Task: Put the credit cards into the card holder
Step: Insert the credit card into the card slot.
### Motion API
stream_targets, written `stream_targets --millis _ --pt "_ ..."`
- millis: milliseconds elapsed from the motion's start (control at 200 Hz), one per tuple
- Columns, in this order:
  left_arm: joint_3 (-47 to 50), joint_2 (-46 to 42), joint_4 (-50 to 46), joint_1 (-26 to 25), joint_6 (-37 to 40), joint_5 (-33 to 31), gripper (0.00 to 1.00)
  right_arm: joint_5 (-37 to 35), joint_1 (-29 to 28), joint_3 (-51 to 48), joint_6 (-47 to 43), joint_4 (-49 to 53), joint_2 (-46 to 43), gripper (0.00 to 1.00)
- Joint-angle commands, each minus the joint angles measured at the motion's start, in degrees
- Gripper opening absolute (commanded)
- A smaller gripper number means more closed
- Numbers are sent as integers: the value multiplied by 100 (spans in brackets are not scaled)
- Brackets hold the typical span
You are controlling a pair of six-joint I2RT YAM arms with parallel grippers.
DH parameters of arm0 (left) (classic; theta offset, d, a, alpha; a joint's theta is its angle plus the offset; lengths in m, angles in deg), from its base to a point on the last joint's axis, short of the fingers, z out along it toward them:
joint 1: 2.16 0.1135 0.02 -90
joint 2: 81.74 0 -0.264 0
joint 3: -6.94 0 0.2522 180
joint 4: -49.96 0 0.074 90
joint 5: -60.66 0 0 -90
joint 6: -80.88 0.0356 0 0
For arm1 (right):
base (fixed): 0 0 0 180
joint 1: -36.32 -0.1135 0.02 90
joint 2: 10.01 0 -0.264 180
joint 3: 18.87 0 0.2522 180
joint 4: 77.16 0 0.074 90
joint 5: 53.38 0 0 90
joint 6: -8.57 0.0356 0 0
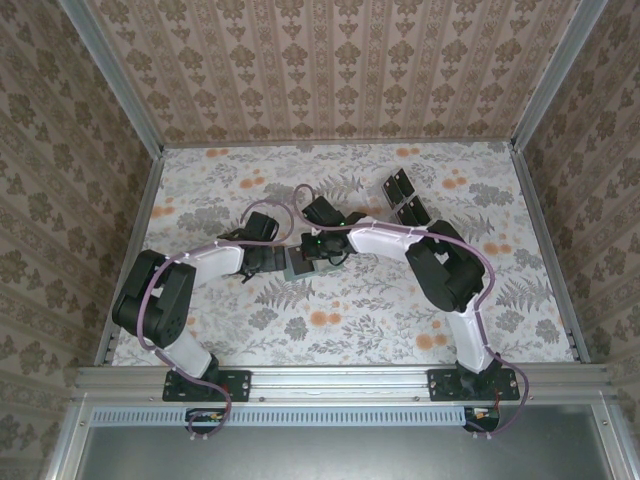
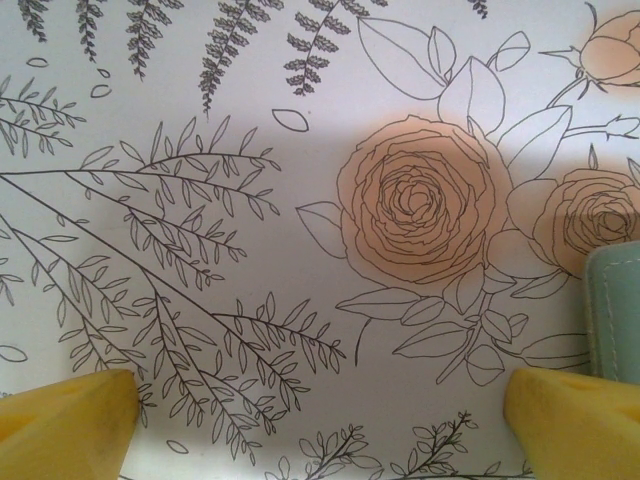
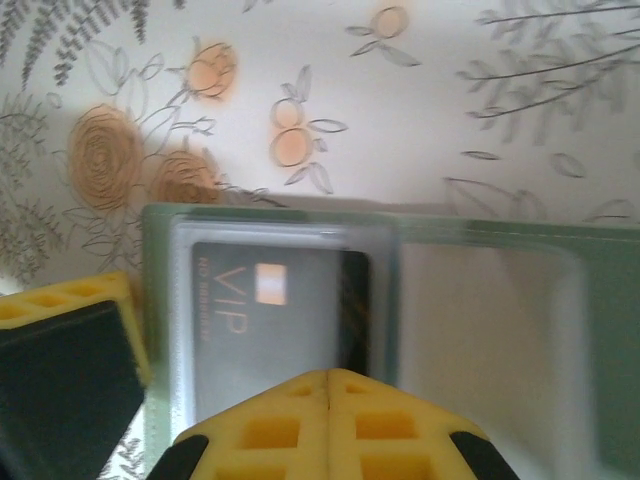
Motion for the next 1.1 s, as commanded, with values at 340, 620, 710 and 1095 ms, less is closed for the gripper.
stream_targets --millis 340,620,710,1095 --pt "69 309 201 15 62 -23 100 -217 143 -53 -146 143 98 0" --pt "89 360 244 15 63 -15 100 -131 -1 306 -230 339 370 0" --pt "102 376 262 15 60 -21 100 -96 -56 386 -242 364 428 0" --pt "122 413 302 19 64 4 100 185 -176 490 -121 301 494 0"
